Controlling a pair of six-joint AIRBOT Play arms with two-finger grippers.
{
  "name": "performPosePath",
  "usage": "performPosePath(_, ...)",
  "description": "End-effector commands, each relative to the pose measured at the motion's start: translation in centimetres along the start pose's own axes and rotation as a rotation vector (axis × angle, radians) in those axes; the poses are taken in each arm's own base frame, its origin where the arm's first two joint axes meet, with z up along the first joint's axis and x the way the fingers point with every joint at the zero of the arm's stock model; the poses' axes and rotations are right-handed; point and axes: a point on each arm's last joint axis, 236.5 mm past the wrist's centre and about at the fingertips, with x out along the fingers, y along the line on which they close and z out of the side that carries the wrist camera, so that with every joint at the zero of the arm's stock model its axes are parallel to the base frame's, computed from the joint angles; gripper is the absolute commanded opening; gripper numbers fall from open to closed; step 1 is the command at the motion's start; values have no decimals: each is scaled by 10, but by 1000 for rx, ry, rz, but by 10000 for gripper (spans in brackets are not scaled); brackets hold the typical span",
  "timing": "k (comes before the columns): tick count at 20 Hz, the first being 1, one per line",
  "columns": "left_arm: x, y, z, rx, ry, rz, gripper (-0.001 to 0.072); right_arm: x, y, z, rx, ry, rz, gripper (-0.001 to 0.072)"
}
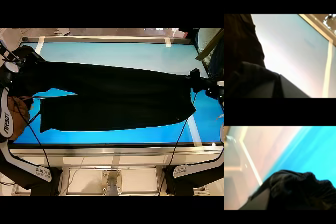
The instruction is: Fold the clothes and pants, and hang the long-sleeved shirts on hangers.
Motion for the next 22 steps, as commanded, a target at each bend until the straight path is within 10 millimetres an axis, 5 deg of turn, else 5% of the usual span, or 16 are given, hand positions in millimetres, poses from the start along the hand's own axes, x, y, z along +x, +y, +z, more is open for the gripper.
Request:
performPosePath(1, 10, -4, -1, -31, 4, -10, 720, 22, 1, 22, 59, -148, 3, 682)
performPosePath(5, -49, 22, 6, -12, 169, 44, 699, -21, 37, 38, -153, -15, 84, 676)
performPosePath(9, -162, 89, -17, 78, 438, 276, 698, -123, 2, 36, -402, 172, -103, 552)
performPosePath(11, -213, 104, -52, 86, 516, 325, 698, -172, -27, 31, -456, 211, -239, 552)
performPosePath(14, -270, 127, -148, -3, 618, 361, 697, -210, -45, -10, -486, 276, -250, 552)
performPosePath(17, -286, 126, -228, -216, 599, 297, 698, -216, -61, -62, -493, 364, -233, 552)
performPosePath(20, -286, 126, -269, -415, 557, 262, 698, -217, -68, -84, -459, 416, -222, 552)
performPosePath(22, -287, 137, -277, -463, 547, 287, 697, -217, -60, -91, -442, 432, -185, 552)
